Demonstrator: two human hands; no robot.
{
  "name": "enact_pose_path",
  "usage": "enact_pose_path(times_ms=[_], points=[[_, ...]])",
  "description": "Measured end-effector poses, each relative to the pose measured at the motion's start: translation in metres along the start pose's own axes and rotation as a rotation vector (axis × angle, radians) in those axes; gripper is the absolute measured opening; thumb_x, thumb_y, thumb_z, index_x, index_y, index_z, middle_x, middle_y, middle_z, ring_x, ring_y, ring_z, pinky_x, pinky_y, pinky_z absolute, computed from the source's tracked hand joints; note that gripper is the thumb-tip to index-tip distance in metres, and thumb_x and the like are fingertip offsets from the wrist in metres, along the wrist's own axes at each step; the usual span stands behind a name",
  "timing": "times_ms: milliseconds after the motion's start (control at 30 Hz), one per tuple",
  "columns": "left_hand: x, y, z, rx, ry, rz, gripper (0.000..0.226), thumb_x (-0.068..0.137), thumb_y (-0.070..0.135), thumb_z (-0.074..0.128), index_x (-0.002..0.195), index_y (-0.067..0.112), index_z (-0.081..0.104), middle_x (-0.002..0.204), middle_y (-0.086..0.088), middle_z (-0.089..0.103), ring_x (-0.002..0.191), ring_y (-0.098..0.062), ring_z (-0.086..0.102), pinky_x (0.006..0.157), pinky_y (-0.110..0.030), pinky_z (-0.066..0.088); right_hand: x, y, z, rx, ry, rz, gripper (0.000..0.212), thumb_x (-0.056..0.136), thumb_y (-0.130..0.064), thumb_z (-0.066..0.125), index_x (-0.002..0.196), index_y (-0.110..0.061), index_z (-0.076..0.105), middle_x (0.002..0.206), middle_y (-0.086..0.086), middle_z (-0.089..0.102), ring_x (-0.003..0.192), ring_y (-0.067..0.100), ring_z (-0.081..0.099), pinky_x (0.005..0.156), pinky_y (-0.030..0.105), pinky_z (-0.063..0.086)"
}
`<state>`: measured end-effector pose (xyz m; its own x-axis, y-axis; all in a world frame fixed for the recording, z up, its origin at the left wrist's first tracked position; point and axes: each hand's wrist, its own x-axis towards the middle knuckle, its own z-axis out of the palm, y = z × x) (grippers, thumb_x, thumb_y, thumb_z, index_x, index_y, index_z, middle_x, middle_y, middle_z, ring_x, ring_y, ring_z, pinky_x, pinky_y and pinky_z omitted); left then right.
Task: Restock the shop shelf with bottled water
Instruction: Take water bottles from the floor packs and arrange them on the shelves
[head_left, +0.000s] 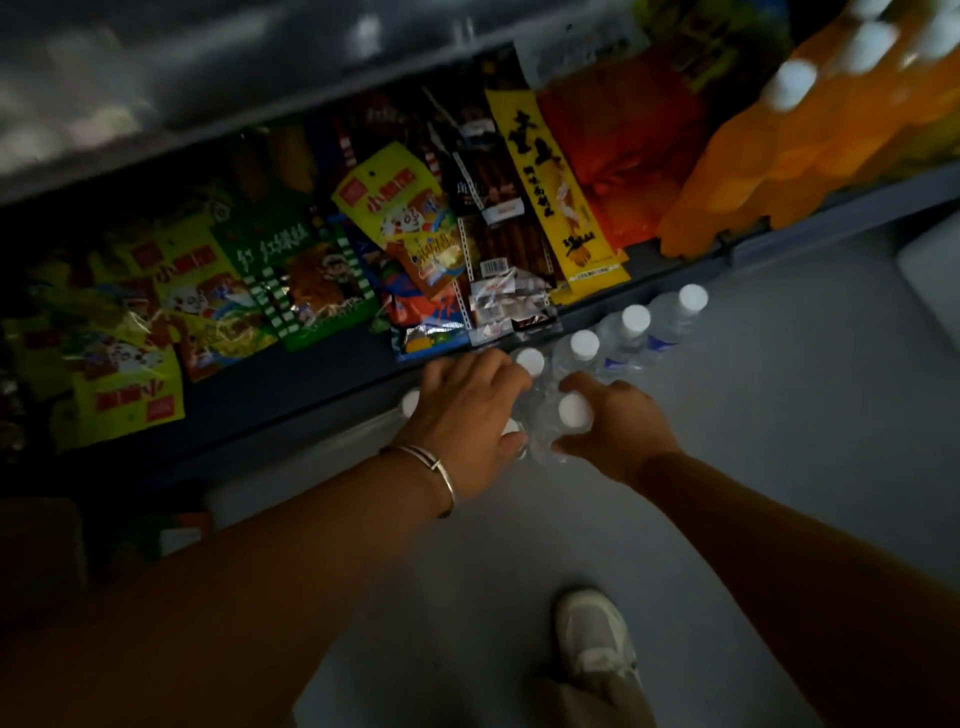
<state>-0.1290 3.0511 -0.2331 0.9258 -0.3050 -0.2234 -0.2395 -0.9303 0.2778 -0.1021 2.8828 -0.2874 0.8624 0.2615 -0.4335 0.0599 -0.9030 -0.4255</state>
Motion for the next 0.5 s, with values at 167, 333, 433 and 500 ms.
enact_pose_path(times_ms=[167,333,433,500], points=[[-0.014,0.028,-0.079,0.021,-0.036,0.046,0.045,0.087,0.041,0.055,0.126,0.027,0.037,0.127,0.006,0.034,0.123,-0.016,0.031,0.099,-0.030,0.015,-0.044,-0.036,-0.084,0.027,-0.004,-0.073,0.059,0.070,-0.038,0.078,0.123,-0.027,0.055,0.119,0.007,0.060,0.110,0.027,0.056,0.092,0.035,0.046],[-0.035,0.061,-0.196,0.074,0.015,0.110,0.043,0.084,0.042,0.058,0.121,0.028,0.039,0.121,0.008,0.037,0.121,-0.014,0.035,0.100,-0.031,0.020,-0.100,-0.091,-0.199,0.033,0.071,-0.204,0.051,0.069,-0.038,0.078,0.115,-0.024,0.062,0.109,0.003,0.065,0.104,0.022,0.057,0.079,0.027,0.045],[-0.051,0.079,-0.281,0.116,0.060,0.131,0.045,0.083,0.047,0.057,0.120,0.028,0.040,0.121,0.007,0.039,0.120,-0.014,0.037,0.098,-0.031,0.025,-0.136,-0.134,-0.276,0.018,0.149,-0.310,0.043,0.069,-0.037,0.078,0.107,-0.020,0.065,0.104,0.001,0.067,0.098,0.019,0.060,0.071,0.023,0.040],[-0.061,0.089,-0.340,0.155,0.081,0.136,0.050,0.083,0.049,0.057,0.122,0.024,0.039,0.124,0.005,0.040,0.122,-0.017,0.038,0.095,-0.031,0.025,-0.160,-0.166,-0.329,0.048,0.166,-0.367,0.045,0.067,-0.037,0.079,0.107,-0.021,0.067,0.106,0.001,0.069,0.098,0.019,0.062,0.079,0.030,0.049]])
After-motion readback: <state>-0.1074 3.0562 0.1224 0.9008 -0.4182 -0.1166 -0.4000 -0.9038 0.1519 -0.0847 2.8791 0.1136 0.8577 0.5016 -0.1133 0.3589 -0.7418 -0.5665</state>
